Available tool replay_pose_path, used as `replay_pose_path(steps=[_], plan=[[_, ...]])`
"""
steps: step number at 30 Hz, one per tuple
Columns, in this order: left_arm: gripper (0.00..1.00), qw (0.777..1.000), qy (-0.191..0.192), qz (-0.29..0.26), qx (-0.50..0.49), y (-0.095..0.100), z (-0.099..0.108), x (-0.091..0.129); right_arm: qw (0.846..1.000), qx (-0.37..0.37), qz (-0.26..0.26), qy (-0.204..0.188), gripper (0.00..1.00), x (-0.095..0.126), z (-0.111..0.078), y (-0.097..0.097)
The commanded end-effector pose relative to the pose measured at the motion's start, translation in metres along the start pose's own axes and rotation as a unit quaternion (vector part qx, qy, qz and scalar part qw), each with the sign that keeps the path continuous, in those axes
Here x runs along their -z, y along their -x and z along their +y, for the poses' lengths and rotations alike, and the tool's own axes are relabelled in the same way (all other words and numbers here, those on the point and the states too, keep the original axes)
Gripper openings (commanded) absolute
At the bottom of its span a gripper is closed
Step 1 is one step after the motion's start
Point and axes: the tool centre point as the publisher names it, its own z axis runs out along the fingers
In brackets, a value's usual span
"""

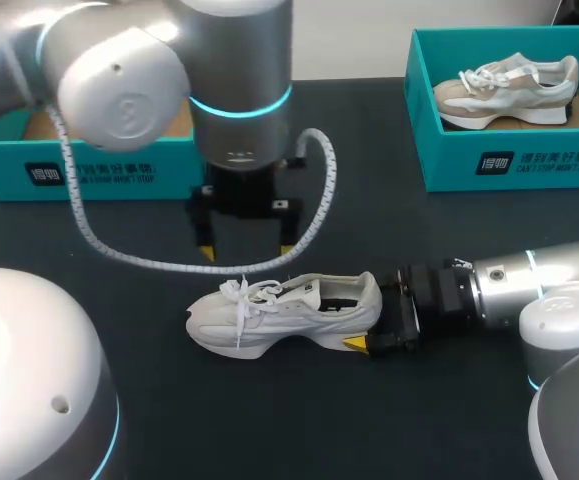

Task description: Take the shoe out of the shoebox, open the shoe tongue, remove and reinsert the insole, then place the shoe into the shoebox

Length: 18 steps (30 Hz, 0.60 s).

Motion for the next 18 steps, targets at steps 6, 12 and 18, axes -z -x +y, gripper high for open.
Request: replay_pose_path(steps=[6, 12, 18], plan=[[1.0, 0.999, 0.017, -0.036, -0.005, -0.051, 0.001, -0.029, 1.0, 0.0, -0.001, -0.001, 0.0, -0.007, -0.003, 0.002], [1.0, 0.999, 0.01, -0.051, -0.001, -0.069, 0.003, -0.041, 1.0, 0.0, -0.001, -0.001, 0.0, -0.007, -0.003, 0.002], [1.0, 0.998, 0.005, -0.067, 0.013, -0.083, 0.0, -0.056, 1.0, 0.0, -0.001, -0.001, 0.0, -0.007, -0.003, 0.002]])
